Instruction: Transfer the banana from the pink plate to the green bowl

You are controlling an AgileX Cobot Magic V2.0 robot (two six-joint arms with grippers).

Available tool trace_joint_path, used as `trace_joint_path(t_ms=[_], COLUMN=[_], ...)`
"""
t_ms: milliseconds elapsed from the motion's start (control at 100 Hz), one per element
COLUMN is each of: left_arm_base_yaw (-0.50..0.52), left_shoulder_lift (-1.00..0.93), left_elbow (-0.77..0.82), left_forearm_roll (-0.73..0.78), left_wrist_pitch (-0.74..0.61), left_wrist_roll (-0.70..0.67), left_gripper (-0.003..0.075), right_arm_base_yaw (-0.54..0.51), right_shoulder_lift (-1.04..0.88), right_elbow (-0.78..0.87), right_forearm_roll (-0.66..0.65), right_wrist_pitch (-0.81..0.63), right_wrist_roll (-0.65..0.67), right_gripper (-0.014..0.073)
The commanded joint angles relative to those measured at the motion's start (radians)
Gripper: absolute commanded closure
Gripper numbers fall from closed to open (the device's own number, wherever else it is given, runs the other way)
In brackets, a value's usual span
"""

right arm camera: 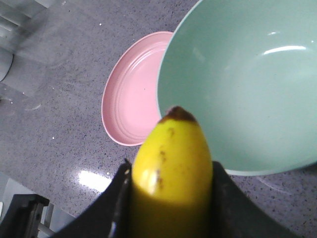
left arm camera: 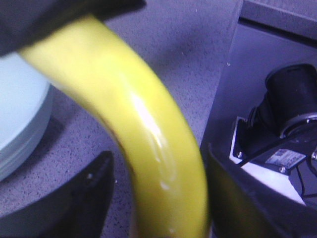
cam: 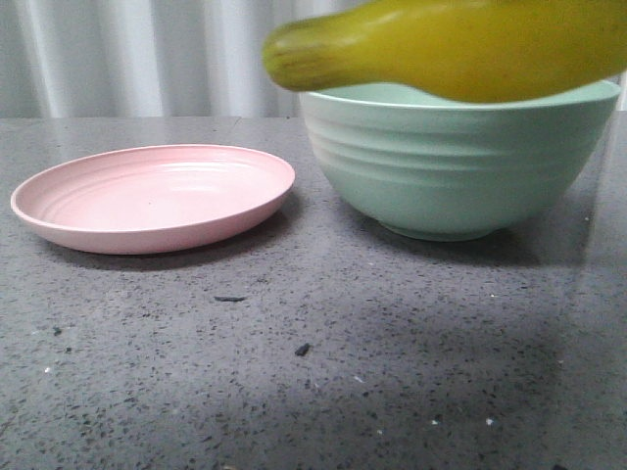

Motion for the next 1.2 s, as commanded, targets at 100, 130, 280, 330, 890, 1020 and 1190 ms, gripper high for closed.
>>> trace_joint_path(t_ms=[100, 130, 280, 330, 890, 1020, 1190], left_arm_base_yaw=[-0.008, -0.008, 0.046, 0.072, 0.193, 0.193, 0.193], left_shoulder_lift=[-0.086, -0.104, -0.211, -0.251, -0.474, -0.474, -0.474], left_elbow=[-0.037, -0.037, -0.037, -0.037, -0.034, -0.020, 0.013], left_forearm_roll=[0.021, 0.034, 0.060, 0.060, 0.056, 0.054, 0.040], left_wrist_pitch=[-0.085, -0.089, -0.094, -0.090, -0.086, -0.094, -0.123], left_wrist_roll=[0.001, 0.001, 0.001, 0.001, 0.001, 0.001, 0.001], left_gripper=[0.0300, 0.0300, 0.0300, 0.0300, 0.0302, 0.0304, 0.0342], right_arm_base_yaw=[0.002, 0.002, 0.002, 0.002, -0.002, -0.002, -0.002], right_shoulder_lift=[-0.013, -0.013, -0.013, -0.013, 0.098, 0.207, 0.330], right_elbow=[-0.035, -0.035, -0.035, -0.041, -0.143, -0.169, -0.196], right_forearm_roll=[0.031, 0.026, 0.020, 0.020, -0.253, -0.269, -0.270], right_wrist_pitch=[-0.042, -0.044, -0.091, -0.109, -0.531, -0.563, -0.568], right_wrist_roll=[-0.030, -0.043, -0.066, -0.101, -0.160, -0.160, -0.180], right_gripper=[0.0663, 0.0663, 0.0663, 0.0663, 0.0663, 0.0656, 0.0421])
